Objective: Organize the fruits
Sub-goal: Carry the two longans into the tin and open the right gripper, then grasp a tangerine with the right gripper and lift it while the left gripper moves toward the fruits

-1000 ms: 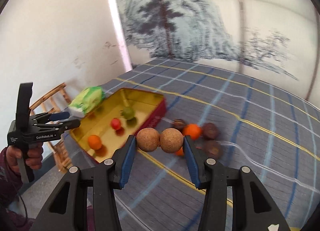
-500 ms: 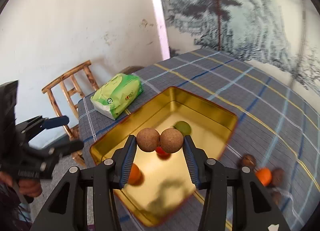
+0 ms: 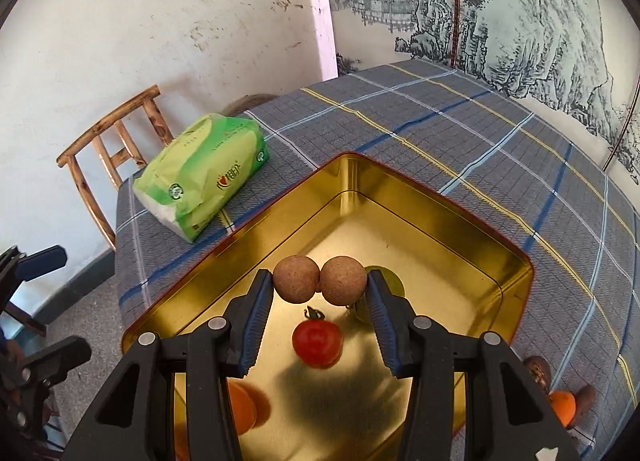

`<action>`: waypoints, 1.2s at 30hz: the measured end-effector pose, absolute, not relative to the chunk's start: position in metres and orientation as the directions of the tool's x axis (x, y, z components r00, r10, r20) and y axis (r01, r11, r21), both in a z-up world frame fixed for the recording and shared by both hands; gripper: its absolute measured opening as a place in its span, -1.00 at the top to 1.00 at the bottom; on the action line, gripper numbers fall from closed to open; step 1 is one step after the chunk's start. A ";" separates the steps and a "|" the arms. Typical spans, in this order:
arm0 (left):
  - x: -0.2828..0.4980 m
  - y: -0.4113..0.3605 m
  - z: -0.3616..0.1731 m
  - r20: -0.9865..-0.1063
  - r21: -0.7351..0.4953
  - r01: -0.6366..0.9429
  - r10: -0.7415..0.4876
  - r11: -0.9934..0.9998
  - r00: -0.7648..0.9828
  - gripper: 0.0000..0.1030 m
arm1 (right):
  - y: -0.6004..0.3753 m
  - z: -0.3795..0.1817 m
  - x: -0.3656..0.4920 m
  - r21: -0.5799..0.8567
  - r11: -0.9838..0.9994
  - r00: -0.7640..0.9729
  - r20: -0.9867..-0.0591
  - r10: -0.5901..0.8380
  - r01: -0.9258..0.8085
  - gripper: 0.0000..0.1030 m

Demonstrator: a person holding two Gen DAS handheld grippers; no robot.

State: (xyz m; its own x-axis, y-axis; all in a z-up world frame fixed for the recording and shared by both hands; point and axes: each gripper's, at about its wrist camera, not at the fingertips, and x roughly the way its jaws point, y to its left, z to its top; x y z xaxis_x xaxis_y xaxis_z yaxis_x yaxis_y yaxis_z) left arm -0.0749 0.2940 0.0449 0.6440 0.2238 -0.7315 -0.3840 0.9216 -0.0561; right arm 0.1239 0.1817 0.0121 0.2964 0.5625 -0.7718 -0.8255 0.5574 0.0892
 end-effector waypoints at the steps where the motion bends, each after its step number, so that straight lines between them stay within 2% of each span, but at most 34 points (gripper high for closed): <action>1: -0.075 0.294 0.045 -0.732 -0.057 -0.382 0.222 0.922 0.644 -0.88 | 0.184 0.011 0.125 0.088 0.559 0.297 -0.774 0.559 -0.824 0.13; 17: -0.074 0.286 0.041 -0.733 -0.027 -0.351 0.220 0.936 0.644 -0.88 | 0.198 0.014 0.131 0.109 0.585 0.317 -0.753 0.576 -0.804 0.12; 22: -0.074 0.276 0.043 -0.725 -0.023 -0.314 0.200 0.949 0.659 -0.88 | 0.175 0.030 0.133 0.218 0.583 0.302 -0.686 0.662 -0.783 0.05; 24: -0.073 0.271 0.042 -0.729 -0.016 -0.303 0.196 0.953 0.656 -0.88 | 0.164 0.036 0.133 0.287 0.566 0.280 -0.647 0.709 -0.773 -0.13; 25: -0.072 0.268 0.043 -0.732 -0.015 -0.296 0.191 0.955 0.654 -0.88 | 0.160 0.038 0.134 0.303 0.566 0.277 -0.639 0.718 -0.766 -0.15; 29: -0.075 0.255 0.050 -0.715 -0.003 -0.247 0.170 0.969 0.678 -0.88 | 0.132 0.047 0.125 0.340 0.564 0.291 -0.596 0.748 -0.753 -0.15; 33: -0.076 0.242 0.054 -0.706 0.001 -0.197 0.141 0.980 0.694 -0.88 | 0.073 0.052 0.099 0.256 0.596 0.377 -0.573 0.728 -0.761 -0.15; 36: -0.072 0.232 0.053 -0.708 0.001 -0.170 0.121 0.985 0.695 -0.88 | 0.026 0.041 0.085 0.157 0.647 0.444 -0.607 0.659 -0.746 -0.15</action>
